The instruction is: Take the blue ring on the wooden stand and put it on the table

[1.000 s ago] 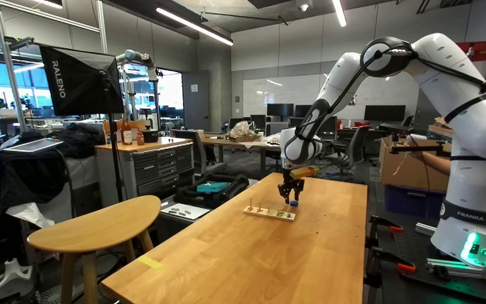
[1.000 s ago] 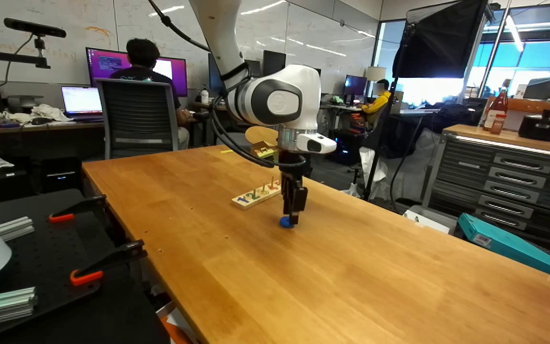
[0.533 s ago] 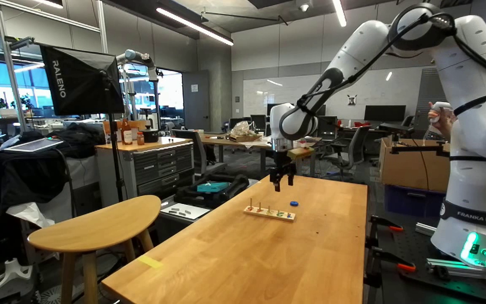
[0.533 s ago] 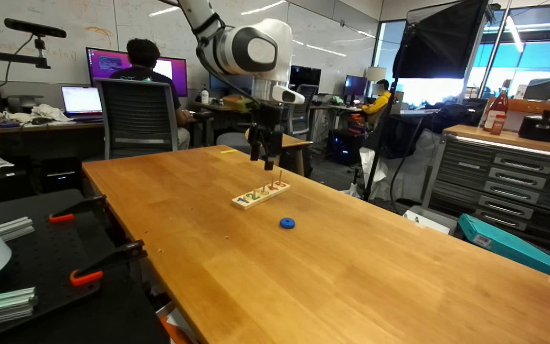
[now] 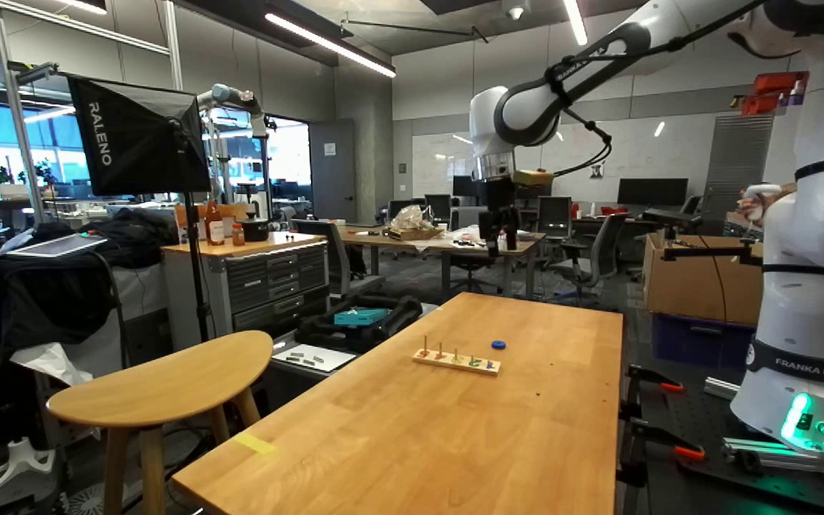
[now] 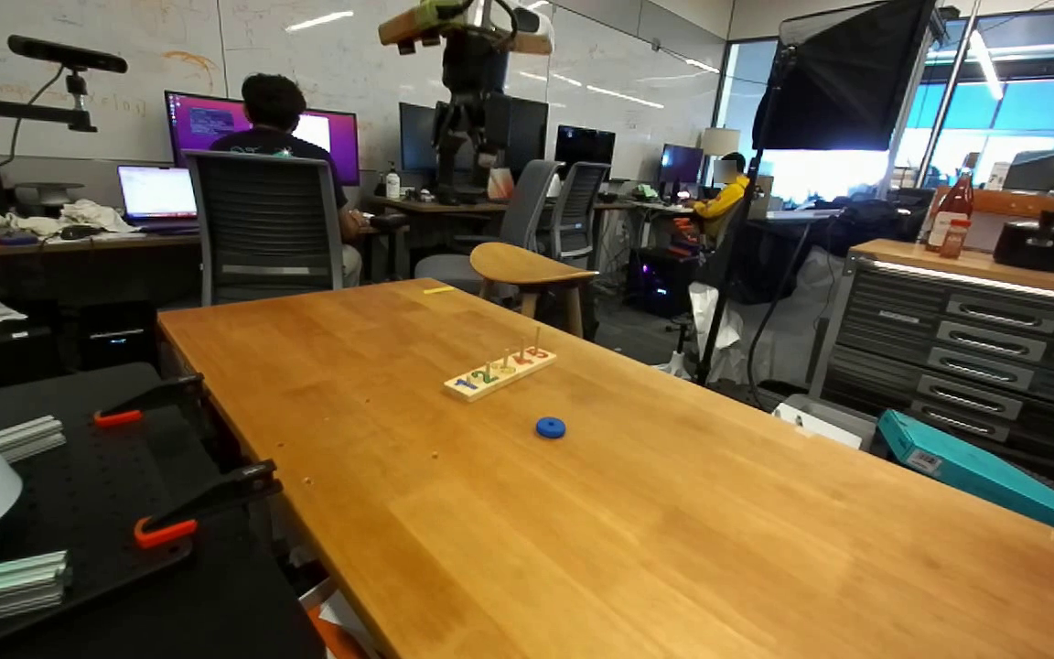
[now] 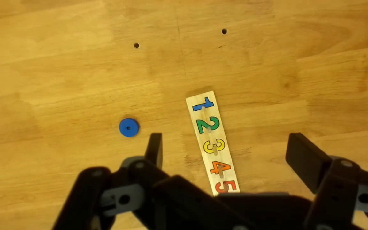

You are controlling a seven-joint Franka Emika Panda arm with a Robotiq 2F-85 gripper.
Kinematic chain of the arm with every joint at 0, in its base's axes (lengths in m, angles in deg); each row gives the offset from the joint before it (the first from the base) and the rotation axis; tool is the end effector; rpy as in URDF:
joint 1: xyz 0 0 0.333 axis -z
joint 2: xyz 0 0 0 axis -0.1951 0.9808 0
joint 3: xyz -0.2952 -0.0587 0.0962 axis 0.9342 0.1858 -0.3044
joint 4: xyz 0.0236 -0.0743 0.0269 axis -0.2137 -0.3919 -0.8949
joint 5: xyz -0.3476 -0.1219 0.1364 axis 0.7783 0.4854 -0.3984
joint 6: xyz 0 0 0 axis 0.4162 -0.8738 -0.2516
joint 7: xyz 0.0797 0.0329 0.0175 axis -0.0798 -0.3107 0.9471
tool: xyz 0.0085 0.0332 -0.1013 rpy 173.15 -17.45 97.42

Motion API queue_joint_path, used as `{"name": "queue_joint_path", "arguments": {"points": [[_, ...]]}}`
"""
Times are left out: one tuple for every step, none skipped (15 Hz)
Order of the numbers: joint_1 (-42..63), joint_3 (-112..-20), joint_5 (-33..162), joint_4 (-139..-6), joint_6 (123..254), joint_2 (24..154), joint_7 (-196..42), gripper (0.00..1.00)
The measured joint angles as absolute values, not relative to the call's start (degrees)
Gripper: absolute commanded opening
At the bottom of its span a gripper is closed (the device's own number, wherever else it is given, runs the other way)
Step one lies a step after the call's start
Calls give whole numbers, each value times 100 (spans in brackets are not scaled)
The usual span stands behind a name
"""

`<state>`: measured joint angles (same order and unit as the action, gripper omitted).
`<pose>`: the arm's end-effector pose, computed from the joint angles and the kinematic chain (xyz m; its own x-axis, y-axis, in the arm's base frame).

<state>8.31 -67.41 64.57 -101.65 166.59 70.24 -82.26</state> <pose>0.5197 -0.0001 0.4155 0.9832 -0.1427 -0.1134 -0.1358 -0.9885 0.0668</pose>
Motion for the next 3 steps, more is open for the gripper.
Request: {"name": "queue_joint_path", "arguments": {"points": [[835, -6741, 6460, -10173, 16546, 6860, -8215, 100], [838, -6741, 6461, -10188, 16510, 6778, -8205, 100], [838, -6741, 6461, -10202, 16505, 6759, -8197, 100]]}}
